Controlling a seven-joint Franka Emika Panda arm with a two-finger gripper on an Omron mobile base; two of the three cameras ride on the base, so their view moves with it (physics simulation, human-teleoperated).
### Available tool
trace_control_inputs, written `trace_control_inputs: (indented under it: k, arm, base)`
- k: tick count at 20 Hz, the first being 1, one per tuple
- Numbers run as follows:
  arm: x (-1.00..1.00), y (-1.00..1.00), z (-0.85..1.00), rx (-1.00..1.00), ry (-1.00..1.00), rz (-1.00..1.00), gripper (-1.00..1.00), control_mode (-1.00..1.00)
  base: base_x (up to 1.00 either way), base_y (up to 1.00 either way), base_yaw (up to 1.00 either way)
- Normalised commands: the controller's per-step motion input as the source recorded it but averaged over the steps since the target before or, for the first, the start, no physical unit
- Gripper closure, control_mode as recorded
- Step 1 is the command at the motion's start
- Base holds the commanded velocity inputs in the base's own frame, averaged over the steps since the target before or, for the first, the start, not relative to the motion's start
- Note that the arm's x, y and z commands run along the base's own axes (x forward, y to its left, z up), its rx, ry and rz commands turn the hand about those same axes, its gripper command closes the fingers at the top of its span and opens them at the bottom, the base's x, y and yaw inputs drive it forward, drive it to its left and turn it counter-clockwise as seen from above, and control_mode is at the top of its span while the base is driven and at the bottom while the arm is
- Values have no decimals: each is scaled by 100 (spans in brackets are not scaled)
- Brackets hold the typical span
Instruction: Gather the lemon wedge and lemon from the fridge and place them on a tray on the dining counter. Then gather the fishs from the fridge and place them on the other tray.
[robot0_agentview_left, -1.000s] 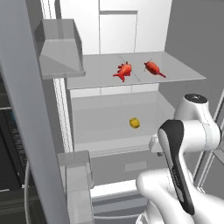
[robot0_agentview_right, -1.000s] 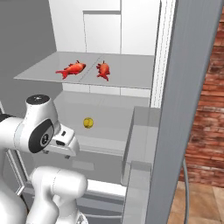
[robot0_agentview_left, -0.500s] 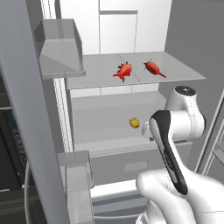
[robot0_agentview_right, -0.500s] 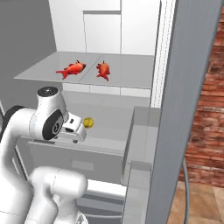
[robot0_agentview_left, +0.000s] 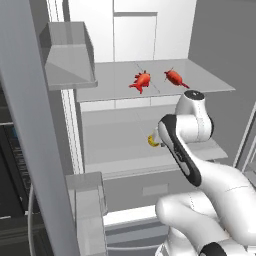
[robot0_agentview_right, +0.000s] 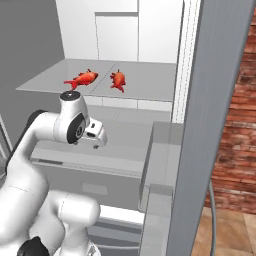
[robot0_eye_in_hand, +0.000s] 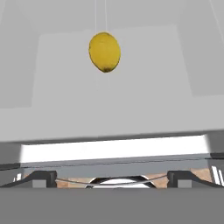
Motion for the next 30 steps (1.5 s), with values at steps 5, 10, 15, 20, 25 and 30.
trace_control_inputs:
  k: [5, 10, 15, 20, 25, 30]
  arm:
    - [53, 4, -36, 0, 1, 0, -100, -100]
    - [45, 7, -39, 0, 2, 0, -100, -100]
    - [37, 3, -26, 0, 0, 0, -100, -100]
    - [32, 0, -23, 0, 0, 0, -100, -100]
    - [32, 0, -17, 0, 0, 0, -100, -100]
    - [35, 0, -20, 0, 1, 0, -100, -100]
  base:
    - [0, 0, 0]
    - [0, 0, 0]
    - [0, 0, 0]
    - [0, 0, 0]
    - [0, 0, 0]
    - [0, 0, 0]
